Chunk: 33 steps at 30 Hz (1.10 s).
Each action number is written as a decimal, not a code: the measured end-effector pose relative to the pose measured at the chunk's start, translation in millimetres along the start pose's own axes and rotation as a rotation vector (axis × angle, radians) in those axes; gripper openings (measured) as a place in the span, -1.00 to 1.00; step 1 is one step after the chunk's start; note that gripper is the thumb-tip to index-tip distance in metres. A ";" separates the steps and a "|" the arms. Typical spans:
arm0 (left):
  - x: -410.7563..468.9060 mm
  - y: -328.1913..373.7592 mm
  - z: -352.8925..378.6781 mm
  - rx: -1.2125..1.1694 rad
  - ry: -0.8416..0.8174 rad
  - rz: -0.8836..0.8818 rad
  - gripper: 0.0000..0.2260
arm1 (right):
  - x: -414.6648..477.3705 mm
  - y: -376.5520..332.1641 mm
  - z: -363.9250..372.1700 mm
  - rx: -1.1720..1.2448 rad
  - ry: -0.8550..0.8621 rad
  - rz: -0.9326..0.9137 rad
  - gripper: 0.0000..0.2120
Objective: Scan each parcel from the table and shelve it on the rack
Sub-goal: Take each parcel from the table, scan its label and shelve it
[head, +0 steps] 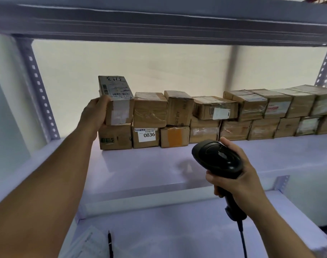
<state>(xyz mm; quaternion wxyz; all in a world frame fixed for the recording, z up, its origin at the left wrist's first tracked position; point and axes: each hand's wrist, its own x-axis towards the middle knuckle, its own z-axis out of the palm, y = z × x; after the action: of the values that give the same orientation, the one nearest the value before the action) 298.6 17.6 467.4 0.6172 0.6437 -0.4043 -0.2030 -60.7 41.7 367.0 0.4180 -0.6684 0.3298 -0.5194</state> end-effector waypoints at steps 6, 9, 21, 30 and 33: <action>17.0 -12.5 3.1 0.131 0.041 0.005 -0.76 | 7.5 5.0 6.6 -0.025 -0.008 0.006 -0.16; 22.3 -22.4 4.9 0.119 0.027 -0.014 -0.70 | 10.9 5.4 9.7 -0.022 -0.011 0.007 -0.16; -22.4 -30.4 19.7 0.351 0.305 0.236 -0.40 | 4.2 1.8 3.7 -0.018 -0.004 -0.014 -0.16; -144.3 -45.8 98.3 0.367 0.084 0.581 -0.48 | -28.5 -2.3 -27.8 0.034 0.025 -0.002 -0.18; -176.1 -49.8 130.7 0.397 0.040 0.626 -0.46 | -49.9 -2.2 -47.1 0.049 0.057 0.032 -0.18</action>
<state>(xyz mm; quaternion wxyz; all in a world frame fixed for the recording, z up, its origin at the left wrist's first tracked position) 108.7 66.6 357.4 0.5201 0.5999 -0.6011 0.0907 -118.5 76.1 353.3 0.4333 -0.6374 0.3393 -0.5393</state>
